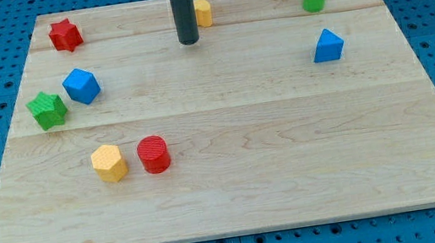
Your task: Push the blue cube to the top left of the yellow hexagon
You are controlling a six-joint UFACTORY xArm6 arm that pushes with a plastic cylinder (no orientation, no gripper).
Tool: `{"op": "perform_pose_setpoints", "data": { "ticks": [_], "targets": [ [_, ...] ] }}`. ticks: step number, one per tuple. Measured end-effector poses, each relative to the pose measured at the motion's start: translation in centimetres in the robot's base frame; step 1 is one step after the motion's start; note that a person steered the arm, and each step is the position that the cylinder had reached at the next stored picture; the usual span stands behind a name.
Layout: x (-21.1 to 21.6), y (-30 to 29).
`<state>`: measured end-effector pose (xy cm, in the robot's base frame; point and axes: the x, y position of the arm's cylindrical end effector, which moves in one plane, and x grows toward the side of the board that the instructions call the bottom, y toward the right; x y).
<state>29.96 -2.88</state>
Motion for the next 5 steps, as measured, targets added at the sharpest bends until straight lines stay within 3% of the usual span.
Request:
{"op": "perform_pose_setpoints", "data": {
  "ticks": [2,4,5],
  "targets": [
    [-0.6,-3.4],
    [-0.6,-11.0],
    [2.5,-12.9]
  ]
}}
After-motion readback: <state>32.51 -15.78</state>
